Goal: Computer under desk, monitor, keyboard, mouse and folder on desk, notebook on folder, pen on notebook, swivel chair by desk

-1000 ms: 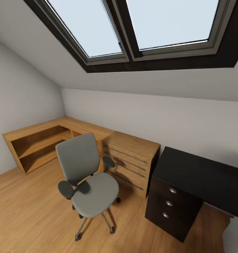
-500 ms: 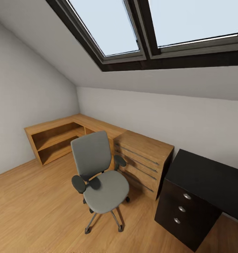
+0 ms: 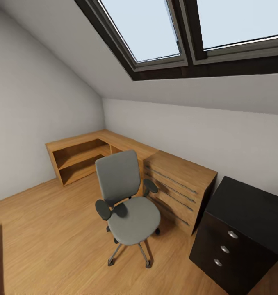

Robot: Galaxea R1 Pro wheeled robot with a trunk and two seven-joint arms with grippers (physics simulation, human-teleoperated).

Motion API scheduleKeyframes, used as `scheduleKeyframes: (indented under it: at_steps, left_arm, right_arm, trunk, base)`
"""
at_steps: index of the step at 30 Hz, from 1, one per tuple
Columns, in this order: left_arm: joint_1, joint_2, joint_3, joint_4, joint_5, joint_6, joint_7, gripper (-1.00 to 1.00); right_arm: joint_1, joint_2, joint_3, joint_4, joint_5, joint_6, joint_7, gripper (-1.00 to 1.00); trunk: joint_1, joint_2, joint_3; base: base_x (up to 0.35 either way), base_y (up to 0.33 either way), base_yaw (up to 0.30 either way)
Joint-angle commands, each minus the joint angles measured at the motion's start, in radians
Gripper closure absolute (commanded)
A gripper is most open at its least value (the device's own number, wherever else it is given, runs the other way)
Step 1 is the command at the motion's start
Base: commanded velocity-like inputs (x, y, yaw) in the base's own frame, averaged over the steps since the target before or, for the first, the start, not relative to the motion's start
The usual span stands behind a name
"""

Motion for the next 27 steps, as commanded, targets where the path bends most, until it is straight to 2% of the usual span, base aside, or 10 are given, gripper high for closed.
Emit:
scheduleKeyframes:
  at_steps: [1, 27]
  left_arm:
    - [0.0, 0.0, 0.0, -0.002, 0.007, 0.001, -0.005, -1.0]
    - [0.0, -0.001, -0.002, -0.002, 0.008, 0.006, -0.006, -1.0]
  right_arm:
    - [-0.001, 0.0, -0.008, 0.002, 0.011, -0.004, -0.005, -1.0]
    - [-0.001, -0.003, -0.01, 0.002, 0.009, -0.001, -0.005, -1.0]
  trunk:
    - [0.001, -0.002, -0.003]
    - [0.001, -0.002, -0.024]
  base:
    - [0.0, 0.0, 0.234]
    - [0.0, 0.0, 0.239]
